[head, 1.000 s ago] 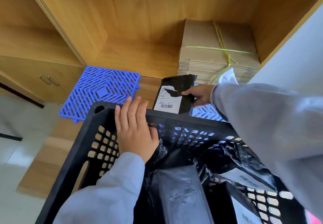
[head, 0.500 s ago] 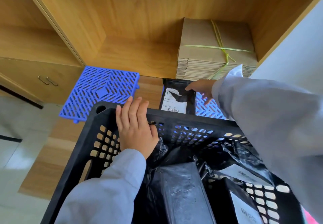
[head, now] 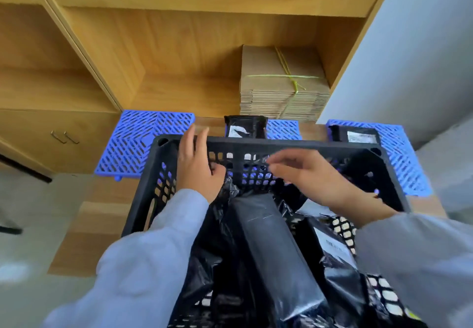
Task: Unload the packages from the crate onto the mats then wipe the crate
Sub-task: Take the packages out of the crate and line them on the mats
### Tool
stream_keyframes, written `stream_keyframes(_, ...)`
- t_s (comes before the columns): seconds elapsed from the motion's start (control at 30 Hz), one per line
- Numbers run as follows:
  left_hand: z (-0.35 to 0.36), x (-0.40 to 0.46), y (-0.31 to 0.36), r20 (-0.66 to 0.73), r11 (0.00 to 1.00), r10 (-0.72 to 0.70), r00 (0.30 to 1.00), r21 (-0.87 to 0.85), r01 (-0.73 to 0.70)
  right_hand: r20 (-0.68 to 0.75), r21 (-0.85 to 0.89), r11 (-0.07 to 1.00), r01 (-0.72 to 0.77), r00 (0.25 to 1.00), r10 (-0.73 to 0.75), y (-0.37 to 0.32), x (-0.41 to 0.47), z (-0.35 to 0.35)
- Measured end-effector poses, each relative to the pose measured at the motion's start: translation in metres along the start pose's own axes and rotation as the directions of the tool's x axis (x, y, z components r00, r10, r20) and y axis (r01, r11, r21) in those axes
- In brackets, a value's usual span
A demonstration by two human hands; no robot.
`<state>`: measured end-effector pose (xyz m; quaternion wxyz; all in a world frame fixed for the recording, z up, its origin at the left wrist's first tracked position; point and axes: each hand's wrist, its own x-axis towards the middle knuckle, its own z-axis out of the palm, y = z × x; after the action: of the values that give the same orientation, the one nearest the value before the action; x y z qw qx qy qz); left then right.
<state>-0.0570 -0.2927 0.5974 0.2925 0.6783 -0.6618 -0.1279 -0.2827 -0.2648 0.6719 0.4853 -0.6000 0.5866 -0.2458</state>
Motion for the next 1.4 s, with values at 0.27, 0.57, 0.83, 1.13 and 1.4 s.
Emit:
stream_keyframes(0.27, -0.03, -0.125, 0.054, 0.496, 0.432, -0.424, 0.757, -0.624, 0.651, -0.043, 0.146, 0.903, -0.405, 0.909, 0.414, 0.078, -0.086, 0.06)
stream_keyframes(0.57, -0.022, -0.161, 0.069, 0.749, 0.158, -0.39, 0.537, -0.519, 0.84, -0.065, -0.331, 0.853, -0.404, 0.911, 0.407, 0.061, -0.107, 0.099)
stream_keyframes(0.83, -0.033, -0.159, 0.072, 0.792, 0.078, -0.298, 0.533, -0.537, 0.84, -0.143, -0.245, 0.864, -0.44, 0.898, 0.417, 0.062, -0.109, 0.099)
stream_keyframes(1.13, -0.072, -0.135, 0.057, 0.455, 0.106, -0.243, 0.856, -0.865, 0.49, -0.04, 0.791, 0.603, -0.103, 0.975, 0.22, 0.035, -0.144, 0.056)
stream_keyframes(1.4, -0.066, -0.135, 0.073, 0.681, 0.08, -0.047, 0.73, -0.726, 0.683, -0.236, 0.95, 0.172, 0.26, 0.96, -0.148, 0.068, -0.166, 0.07)
